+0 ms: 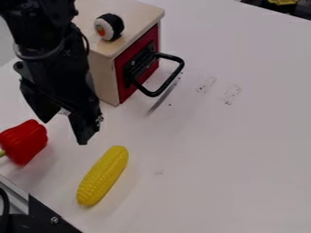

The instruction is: Moveu objeto vermelho para frente da gaveta

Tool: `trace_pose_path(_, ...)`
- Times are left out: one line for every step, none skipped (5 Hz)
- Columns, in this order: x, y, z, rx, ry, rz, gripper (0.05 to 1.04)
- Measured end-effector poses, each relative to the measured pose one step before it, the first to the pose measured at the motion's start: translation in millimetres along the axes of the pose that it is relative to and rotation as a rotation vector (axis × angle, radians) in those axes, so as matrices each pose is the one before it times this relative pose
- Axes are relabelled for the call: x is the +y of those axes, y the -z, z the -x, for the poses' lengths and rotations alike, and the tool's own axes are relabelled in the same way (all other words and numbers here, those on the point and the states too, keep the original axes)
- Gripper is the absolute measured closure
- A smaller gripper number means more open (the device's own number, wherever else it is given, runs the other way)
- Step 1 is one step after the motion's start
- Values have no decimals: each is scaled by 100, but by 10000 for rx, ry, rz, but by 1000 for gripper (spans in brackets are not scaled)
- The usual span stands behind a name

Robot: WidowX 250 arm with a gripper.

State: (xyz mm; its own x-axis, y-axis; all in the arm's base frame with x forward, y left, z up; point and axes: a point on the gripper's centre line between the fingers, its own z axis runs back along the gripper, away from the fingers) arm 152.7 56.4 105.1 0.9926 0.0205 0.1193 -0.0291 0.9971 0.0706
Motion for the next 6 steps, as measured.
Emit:
trace_pose_path(-193, 326, 372, 150, 14, 89, 85)
trace_pose_path(1234, 78, 440, 30, 10, -16, 85)
trace_pose_path(1880, 88, 976, 190, -264, -227, 85)
trace_pose_path(2791, 591, 1230, 168, -128, -311, 85)
trace_pose_path(2284, 1791, 693, 195, 201, -34, 85)
trace_pose_path(1174, 2768, 98, 404, 59, 166, 85)
